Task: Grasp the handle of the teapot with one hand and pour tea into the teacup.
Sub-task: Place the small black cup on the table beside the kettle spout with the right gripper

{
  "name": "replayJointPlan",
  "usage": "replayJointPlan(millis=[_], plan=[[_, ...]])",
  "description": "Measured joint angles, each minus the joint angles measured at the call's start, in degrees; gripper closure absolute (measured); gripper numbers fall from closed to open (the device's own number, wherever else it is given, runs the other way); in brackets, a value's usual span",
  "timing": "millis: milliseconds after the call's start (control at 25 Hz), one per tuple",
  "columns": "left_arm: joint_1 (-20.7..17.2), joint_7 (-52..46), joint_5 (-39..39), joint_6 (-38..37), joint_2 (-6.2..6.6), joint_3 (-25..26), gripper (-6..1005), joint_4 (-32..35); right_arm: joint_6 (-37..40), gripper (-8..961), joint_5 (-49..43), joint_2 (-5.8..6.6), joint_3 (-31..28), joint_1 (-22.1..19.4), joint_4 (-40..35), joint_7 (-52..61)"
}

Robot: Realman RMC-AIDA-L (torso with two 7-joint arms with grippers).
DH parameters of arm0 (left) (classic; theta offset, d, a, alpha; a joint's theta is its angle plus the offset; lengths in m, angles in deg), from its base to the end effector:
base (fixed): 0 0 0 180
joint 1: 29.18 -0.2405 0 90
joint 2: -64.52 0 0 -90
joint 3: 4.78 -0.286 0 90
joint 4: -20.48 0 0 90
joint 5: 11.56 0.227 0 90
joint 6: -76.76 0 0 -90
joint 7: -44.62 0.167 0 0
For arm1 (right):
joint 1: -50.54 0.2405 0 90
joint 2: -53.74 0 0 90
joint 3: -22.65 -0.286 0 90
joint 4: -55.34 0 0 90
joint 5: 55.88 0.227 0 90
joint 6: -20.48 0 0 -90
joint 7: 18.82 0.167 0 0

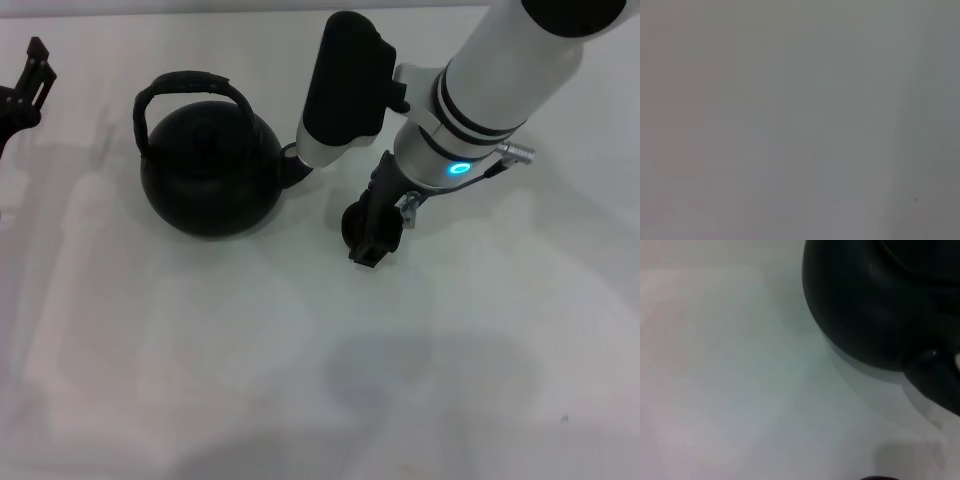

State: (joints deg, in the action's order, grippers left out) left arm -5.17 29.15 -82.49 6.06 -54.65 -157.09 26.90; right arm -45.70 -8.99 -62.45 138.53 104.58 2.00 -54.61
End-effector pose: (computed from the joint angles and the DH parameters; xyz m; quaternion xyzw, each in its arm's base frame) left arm -0.3761 0.3540 -0.0363 -0.6668 -0.2807 -0.3318 0.6054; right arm 0.1546 0.3966 -0.1584 -0.9572 0.0874 -0.2594 0.0943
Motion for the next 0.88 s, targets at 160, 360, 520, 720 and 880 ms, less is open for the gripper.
replayJointPlan(millis=[160,360,520,720,880], plan=[[-0.02,-0.04,0.0,-0.08,0.0,0.0,197,0.06,0.21,182,-0.05,0.0,0.58,-0.08,0.0,0.02],[-0.02,-0.04,0.0,-0.18,-0.01,0.0,197,0.08,0.7,168,-0.12,0.01,1.49,-0.08,-0.17,0.24],[0.08,-0.08,-0.08,-0.21,0.0,0.0,196,0.09,1.68,156,-0.46,0.0,3.31,-0.06,-0.58,1.18],[0.27,-0.1,-1.53,-0.07,0.07,0.0,196,0.09,1.67,141,-0.46,0.0,3.48,0.46,-0.58,3.17],[0.33,-0.12,-2.63,0.04,0.01,0.0,197,0.09,1.44,120,-0.49,0.0,3.32,0.5,-0.78,3.38]])
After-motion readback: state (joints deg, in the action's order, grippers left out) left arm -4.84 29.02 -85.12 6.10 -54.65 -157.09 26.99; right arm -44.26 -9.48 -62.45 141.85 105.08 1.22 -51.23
